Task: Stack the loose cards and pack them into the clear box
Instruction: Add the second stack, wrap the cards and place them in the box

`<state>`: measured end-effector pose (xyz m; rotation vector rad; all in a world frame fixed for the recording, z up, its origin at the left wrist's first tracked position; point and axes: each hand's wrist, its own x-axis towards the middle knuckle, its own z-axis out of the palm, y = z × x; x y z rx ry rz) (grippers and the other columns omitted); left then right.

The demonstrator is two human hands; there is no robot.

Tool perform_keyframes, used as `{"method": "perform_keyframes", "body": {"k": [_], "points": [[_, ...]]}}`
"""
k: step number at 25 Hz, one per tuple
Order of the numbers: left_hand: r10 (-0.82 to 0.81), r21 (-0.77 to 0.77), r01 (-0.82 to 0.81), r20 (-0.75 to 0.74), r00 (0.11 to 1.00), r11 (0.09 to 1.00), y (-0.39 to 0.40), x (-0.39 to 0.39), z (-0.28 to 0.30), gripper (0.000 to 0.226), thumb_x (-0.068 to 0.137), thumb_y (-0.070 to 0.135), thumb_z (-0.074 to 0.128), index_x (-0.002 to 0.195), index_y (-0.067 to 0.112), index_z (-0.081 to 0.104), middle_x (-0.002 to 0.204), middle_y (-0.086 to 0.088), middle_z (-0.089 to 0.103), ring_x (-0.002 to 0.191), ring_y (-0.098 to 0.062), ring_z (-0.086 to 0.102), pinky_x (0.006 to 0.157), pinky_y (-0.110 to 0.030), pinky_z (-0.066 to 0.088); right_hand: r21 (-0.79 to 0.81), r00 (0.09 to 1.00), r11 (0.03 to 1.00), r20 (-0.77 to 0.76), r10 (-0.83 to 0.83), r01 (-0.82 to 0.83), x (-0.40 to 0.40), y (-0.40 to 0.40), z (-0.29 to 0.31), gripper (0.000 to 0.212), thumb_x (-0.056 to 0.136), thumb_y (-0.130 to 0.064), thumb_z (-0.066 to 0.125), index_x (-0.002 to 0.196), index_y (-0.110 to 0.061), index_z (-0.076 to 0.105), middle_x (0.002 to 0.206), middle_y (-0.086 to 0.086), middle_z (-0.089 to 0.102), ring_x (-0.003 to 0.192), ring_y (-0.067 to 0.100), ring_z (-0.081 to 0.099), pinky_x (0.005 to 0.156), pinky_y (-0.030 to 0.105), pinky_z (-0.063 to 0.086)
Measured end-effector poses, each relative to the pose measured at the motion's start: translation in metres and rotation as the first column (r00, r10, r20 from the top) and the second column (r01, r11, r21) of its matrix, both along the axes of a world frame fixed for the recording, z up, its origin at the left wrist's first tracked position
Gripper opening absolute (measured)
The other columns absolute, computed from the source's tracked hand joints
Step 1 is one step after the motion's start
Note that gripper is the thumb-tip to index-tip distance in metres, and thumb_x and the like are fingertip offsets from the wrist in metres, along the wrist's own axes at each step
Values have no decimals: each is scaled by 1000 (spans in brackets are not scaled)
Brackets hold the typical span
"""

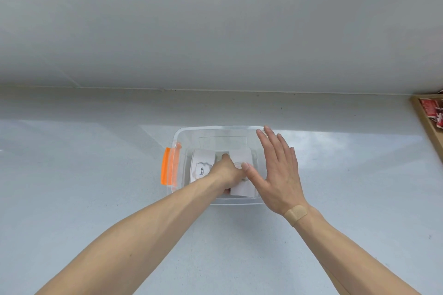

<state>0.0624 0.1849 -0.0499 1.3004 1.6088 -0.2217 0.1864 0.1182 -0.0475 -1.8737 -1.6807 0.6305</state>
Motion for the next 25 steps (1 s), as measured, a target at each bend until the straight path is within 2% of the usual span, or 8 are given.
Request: {"method": "perform_keyframes", "body": {"k": [3,10,13,15,17,19,22,25], "points": [[-52,-39,50,-35,998,998,-1,8,6,52,93,36,48,133,6,32,125,-14,53,99,-33,62,82,-43,59,9,1000,1000,-2,-5,5,-1,0,0,72,89,-64,38,150,-40,10,161,-19,6,148,12,0,119,53,8],[-18,-93,13,-54,998,996,-3,11,9,56,96,40,46,137,8,26,133,-12,45,100,-34,65,73,-36,57,6,1000,1000,-5,-9,9,-1,0,0,71,89,-62,39,150,-38,13,161,-16,8,148,13,2,119,55,10],[-111,-83,105,-64,992,991,-3,13,18,35,99,29,40,129,10,39,128,-16,46,109,-37,61,84,-41,56,4,1000,1000,-1,-10,10,-1,1,0,70,89,-62,38,150,-38,13,161,-15,9,148,13,3,119,55,10],[-271,-64,268,-47,962,961,-2,15,24,26,100,18,30,110,11,53,125,-26,53,107,-43,59,72,-42,53,6,1000,1000,-1,-10,10,-1,0,0,70,89,-62,38,150,-38,13,161,-16,9,148,13,4,119,55,10],[-420,-24,419,-84,904,908,-4,13,27,27,97,12,29,87,16,54,113,-23,62,97,-41,63,58,-33,42,5,1000,1000,-11,-10,10,-1,0,0,70,89,-63,38,150,-39,12,161,-17,8,148,13,3,119,54,9],[-478,12,483,-135,868,875,-5,9,21,32,95,13,30,68,25,42,80,-12,62,77,-33,64,60,-32,43,5,1000,1000,-9,-8,8,0,0,-1,71,89,-63,38,150,-40,11,161,-18,7,148,13,3,119,53,9],[-484,49,498,-174,858,866,-6,7,3,30,91,17,31,63,26,37,62,1,50,55,-20,51,54,-29,43,7,1000,1000,3,-8,8,0,0,-1,70,89,-63,39,149,-41,10,159,-22,4,148,12,3,119,52,7],[-491,35,506,-192,850,862,-6,8,-2,30,90,21,34,61,26,36,60,1,48,56,-21,49,58,-29,41,8,1000,1000,15,-13,13,0,-1,-1,71,89,-62,40,149,-41,10,158,-23,4,148,13,3,119,52,7]]}}
